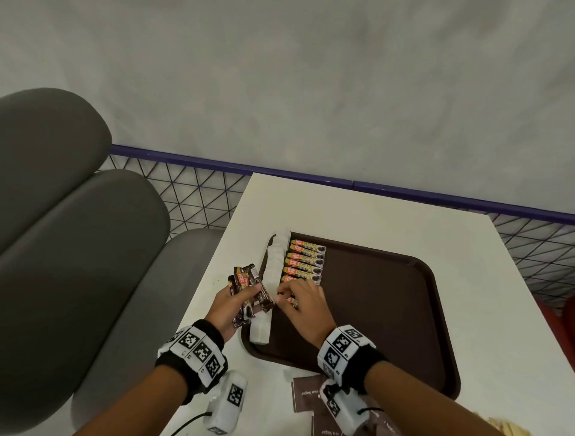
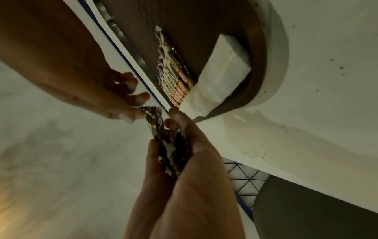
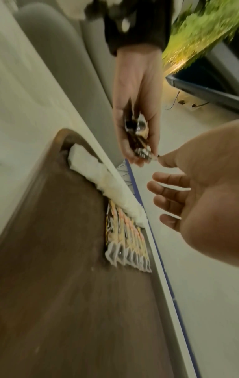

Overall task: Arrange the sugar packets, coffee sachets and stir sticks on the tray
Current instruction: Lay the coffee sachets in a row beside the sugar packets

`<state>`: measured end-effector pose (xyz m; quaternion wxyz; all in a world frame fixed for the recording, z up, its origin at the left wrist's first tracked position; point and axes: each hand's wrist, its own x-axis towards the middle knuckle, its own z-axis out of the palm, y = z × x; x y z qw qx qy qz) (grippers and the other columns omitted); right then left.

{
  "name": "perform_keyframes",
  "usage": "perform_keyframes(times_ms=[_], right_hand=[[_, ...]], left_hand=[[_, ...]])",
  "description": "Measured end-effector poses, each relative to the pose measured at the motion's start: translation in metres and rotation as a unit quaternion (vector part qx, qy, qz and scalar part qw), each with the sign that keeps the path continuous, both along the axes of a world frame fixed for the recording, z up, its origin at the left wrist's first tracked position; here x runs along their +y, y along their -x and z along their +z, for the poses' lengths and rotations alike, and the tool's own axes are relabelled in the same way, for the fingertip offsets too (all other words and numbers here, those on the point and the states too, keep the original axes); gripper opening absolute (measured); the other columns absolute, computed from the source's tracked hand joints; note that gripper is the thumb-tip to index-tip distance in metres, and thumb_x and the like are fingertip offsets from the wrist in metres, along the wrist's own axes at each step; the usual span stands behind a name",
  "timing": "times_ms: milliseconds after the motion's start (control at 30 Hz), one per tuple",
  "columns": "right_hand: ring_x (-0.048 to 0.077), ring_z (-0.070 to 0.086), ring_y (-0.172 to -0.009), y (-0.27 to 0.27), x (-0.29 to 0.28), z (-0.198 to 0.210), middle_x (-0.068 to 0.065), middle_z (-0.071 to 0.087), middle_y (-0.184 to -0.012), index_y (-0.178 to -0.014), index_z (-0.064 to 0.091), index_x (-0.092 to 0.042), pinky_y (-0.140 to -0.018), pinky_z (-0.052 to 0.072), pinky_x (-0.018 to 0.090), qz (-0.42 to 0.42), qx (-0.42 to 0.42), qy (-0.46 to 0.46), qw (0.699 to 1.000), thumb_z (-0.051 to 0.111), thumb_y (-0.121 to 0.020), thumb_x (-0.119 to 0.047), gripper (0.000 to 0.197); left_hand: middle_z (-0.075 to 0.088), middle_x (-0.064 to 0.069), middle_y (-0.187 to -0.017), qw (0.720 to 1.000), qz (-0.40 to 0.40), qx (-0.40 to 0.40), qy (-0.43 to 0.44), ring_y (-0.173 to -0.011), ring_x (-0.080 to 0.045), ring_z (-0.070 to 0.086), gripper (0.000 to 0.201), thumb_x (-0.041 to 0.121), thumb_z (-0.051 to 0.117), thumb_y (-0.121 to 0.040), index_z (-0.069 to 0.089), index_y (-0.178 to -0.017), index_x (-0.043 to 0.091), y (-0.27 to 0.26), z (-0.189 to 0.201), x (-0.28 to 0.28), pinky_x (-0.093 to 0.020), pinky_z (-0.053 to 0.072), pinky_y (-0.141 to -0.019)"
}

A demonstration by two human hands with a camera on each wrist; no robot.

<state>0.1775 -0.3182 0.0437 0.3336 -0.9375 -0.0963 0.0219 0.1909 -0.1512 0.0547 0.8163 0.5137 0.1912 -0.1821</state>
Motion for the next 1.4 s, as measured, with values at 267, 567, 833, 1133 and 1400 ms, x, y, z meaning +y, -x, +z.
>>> perform_keyframes(times_ms=[267,567,833,1133,1400], right_hand=[[0.018,0.059,-0.077,0.009,0.010,0.019,-0.003,0.058,-0.083,-0.089,0.048,-0.019,-0.077,0.050,0.031,-0.052,0.064,-0.147,0.986,0.059,-0.084,-0.007,0.017],[0.016,0.046,-0.092,0.020,-0.017,0.027,-0.013,0.049,-0.083,-0.087,0.054,-0.012,-0.078,0.045,0.031,-0.030,-0.054,-0.015,0.998,0.056,-0.083,-0.004,0.009],[0.013,0.041,-0.089,0.020,-0.022,0.021,0.000,0.058,-0.091,-0.084,0.056,-0.012,-0.074,0.034,0.021,-0.034,-0.093,0.014,0.995,0.062,-0.081,-0.007,0.008],[0.013,0.046,-0.105,0.012,-0.028,0.016,-0.007,0.061,-0.109,-0.111,0.059,-0.018,-0.088,0.034,0.024,-0.040,-0.090,0.047,0.994,0.062,-0.085,-0.024,0.026],[0.015,0.043,-0.109,0.014,-0.046,-0.005,-0.006,0.056,-0.114,-0.110,0.060,-0.023,-0.089,0.032,0.025,-0.080,-0.042,0.124,0.988,0.062,-0.084,-0.031,0.027]], left_hand=[[0.067,-0.019,-0.104,0.999,-0.034,-0.017,0.013,-0.088,-0.024,0.069,0.019,0.001,0.059,-0.087,0.061,-0.106,0.003,0.008,0.010,-0.008,-0.032,0.059,-0.074],[0.066,-0.020,-0.101,1.000,-0.015,-0.009,0.007,-0.089,-0.030,0.068,0.015,0.011,0.059,-0.090,0.059,-0.102,0.002,0.008,0.017,-0.002,-0.032,0.060,-0.067],[0.069,-0.021,-0.098,0.999,-0.023,-0.023,-0.001,-0.073,-0.023,0.072,0.024,0.000,0.062,-0.085,0.057,-0.109,0.002,0.008,0.014,-0.005,-0.031,0.060,-0.064],[0.068,-0.017,-0.095,0.998,-0.009,-0.042,-0.036,-0.070,-0.019,0.071,0.019,-0.002,0.063,-0.084,0.059,-0.100,0.008,0.003,0.010,-0.009,-0.031,0.060,-0.067],[0.055,-0.005,-0.068,0.993,0.029,-0.022,-0.109,-0.042,-0.008,0.050,0.013,0.014,0.068,-0.084,0.058,-0.092,0.011,-0.003,-0.005,0.004,-0.022,0.048,-0.043]])
